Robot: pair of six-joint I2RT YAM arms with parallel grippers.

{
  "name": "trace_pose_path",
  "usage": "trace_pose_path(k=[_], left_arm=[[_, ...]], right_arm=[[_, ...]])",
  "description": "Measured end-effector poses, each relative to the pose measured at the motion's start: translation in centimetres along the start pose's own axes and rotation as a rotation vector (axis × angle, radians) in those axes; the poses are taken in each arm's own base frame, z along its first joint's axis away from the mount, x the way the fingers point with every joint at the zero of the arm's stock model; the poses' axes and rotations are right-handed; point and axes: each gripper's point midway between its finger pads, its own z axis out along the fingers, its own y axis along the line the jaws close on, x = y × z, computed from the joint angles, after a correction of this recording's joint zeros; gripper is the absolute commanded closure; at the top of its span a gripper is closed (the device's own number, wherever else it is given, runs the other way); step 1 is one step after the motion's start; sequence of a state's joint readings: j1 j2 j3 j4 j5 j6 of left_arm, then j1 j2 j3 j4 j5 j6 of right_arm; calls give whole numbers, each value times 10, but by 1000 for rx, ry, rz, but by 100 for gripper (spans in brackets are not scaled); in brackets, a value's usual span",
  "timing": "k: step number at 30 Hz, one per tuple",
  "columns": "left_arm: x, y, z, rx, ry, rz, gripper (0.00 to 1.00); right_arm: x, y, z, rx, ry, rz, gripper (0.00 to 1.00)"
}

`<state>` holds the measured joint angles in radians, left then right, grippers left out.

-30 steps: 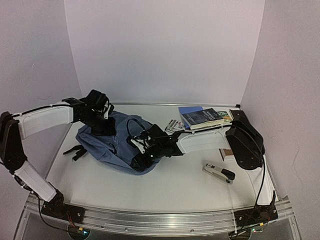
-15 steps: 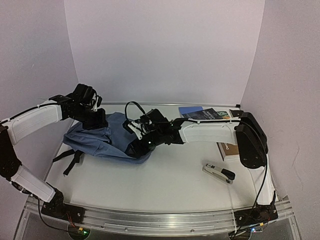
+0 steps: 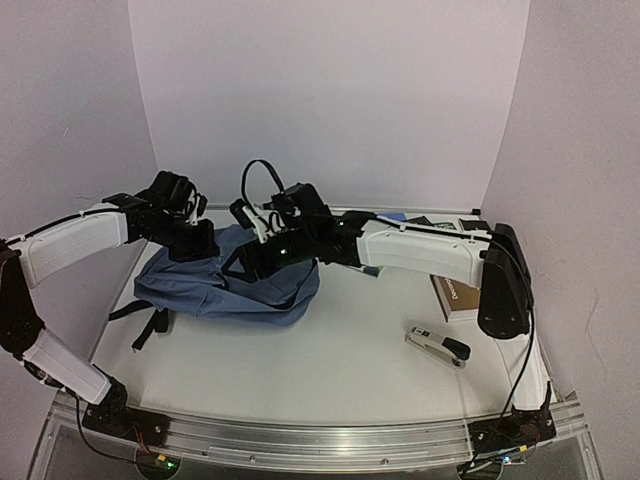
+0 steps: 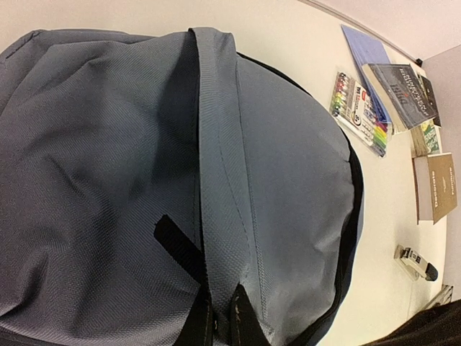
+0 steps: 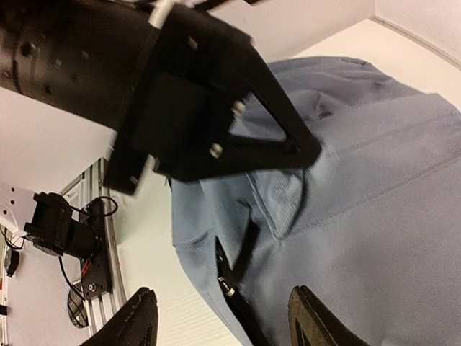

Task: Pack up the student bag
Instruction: Unzip the student bag at the center of the board.

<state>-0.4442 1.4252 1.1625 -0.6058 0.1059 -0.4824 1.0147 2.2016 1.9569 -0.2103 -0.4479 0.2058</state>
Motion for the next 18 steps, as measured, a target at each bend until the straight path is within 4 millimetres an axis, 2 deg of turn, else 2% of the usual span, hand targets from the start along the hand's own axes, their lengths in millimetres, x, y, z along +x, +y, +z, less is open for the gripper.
trace_pose_path(k=[3, 10, 15, 18], left_arm=[[0, 0, 3, 3, 3, -4, 100], [0, -1, 4, 8, 3, -10, 100], [1, -1, 6, 9, 11, -14, 100], [2, -1, 7, 7, 14, -15, 100]], right_arm=[[-1, 3, 7, -2, -4, 6, 45], [26, -9, 37, 49, 42, 25, 47], [43, -25, 49, 111, 72, 34, 67], [43, -27, 50, 126, 71, 43, 75]])
